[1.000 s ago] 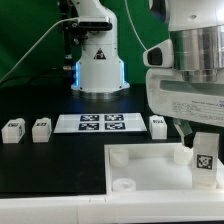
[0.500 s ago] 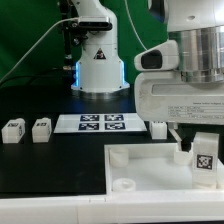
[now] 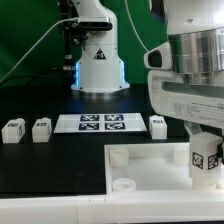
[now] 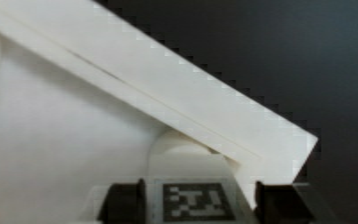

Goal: Assemble one leg

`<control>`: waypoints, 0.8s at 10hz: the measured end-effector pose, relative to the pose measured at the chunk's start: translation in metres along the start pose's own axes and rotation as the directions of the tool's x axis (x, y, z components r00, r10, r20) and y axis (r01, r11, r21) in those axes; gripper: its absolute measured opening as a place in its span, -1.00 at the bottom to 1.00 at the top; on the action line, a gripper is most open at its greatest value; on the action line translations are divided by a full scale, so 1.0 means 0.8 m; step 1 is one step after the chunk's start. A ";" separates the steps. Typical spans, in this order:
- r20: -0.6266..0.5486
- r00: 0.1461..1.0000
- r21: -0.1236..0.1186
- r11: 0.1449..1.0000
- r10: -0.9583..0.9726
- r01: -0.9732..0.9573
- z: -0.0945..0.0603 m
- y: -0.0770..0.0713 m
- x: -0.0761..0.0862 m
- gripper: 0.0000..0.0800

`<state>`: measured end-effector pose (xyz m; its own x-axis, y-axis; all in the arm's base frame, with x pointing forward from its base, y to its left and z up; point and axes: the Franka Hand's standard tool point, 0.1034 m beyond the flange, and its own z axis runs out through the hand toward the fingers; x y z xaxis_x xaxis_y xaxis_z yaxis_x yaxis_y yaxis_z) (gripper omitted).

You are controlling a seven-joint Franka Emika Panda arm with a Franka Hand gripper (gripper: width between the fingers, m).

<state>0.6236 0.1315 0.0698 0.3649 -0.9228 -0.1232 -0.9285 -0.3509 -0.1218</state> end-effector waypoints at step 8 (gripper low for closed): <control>0.019 0.999 0.019 0.999 -0.048 0.047 0.001 0.002 0.005 -0.03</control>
Offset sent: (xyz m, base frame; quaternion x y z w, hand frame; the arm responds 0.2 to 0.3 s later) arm 0.0000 0.0000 0.0000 0.0000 0.0000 0.0899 0.9960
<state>0.6235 0.1271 0.0686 0.4101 -0.9019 -0.1360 -0.9087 -0.3912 -0.1459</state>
